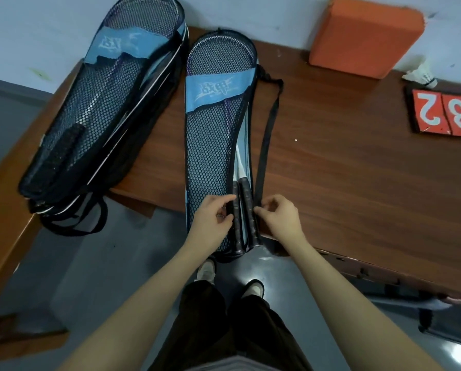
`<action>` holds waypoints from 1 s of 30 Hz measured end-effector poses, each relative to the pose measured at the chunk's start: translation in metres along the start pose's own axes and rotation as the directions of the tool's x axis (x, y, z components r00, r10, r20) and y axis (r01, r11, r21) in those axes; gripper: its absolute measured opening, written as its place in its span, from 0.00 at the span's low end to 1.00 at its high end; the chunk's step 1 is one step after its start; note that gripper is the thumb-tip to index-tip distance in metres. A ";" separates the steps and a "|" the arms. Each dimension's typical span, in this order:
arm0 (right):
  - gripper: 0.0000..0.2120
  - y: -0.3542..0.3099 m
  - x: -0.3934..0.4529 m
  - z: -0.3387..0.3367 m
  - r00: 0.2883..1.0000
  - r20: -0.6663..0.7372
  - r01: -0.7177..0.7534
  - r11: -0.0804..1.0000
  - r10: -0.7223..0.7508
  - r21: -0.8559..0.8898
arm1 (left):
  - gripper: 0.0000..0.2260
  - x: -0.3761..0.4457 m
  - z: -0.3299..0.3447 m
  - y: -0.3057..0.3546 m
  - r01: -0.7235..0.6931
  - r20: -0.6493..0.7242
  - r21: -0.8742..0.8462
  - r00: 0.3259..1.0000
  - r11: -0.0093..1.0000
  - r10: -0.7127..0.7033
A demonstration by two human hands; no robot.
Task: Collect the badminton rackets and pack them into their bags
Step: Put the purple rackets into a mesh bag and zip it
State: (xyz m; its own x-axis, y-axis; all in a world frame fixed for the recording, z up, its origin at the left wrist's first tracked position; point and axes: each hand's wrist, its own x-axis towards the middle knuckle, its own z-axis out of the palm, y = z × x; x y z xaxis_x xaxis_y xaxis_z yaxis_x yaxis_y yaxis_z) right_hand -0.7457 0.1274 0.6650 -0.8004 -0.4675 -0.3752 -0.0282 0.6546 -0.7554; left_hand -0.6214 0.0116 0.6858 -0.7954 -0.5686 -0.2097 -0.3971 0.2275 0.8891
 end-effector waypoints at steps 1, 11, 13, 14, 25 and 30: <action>0.07 0.004 -0.004 -0.001 0.998 0.056 -0.030 0.999 0.032 -0.039 | 0.19 -0.001 0.002 -0.002 -0.004 -0.001 0.015 1.000 1.000 0.004; 0.07 -0.004 -0.019 0.005 0.935 0.353 -0.036 0.989 -0.018 0.147 | 0.18 -0.003 -0.001 -0.006 0.052 -0.046 -0.044 0.997 0.998 -0.054; 0.06 -0.002 -0.021 0.011 0.924 0.372 0.077 0.996 -0.086 0.038 | 0.18 -0.003 -0.005 -0.003 0.048 -0.049 -0.069 0.997 0.996 -0.052; 0.05 0.000 -0.020 0.014 0.934 0.341 0.116 0.993 -0.102 -0.023 | 0.18 -0.003 -0.006 -0.002 0.046 -0.050 -0.078 0.997 0.996 -0.050; 0.07 0.007 0.007 0.025 0.993 0.021 0.119 0.979 -0.118 -0.167 | 0.14 0.002 -0.001 -0.038 -0.095 -0.023 0.592 0.991 0.800 0.134; 0.10 -0.001 0.025 0.040 0.997 -0.037 0.052 0.964 -0.064 -0.260 | 0.28 0.000 0.006 -0.033 -0.042 0.025 0.670 0.999 0.741 0.035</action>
State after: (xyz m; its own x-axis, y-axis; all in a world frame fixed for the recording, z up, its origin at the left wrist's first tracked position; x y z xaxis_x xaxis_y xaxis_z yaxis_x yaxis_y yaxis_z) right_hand -0.7412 0.0913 0.6347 -0.8186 -0.4859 -0.3064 -0.2246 0.7616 -0.6078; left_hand -0.6110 0.0091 0.6543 -0.8197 -0.5408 -0.1887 -0.5675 0.7225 0.3948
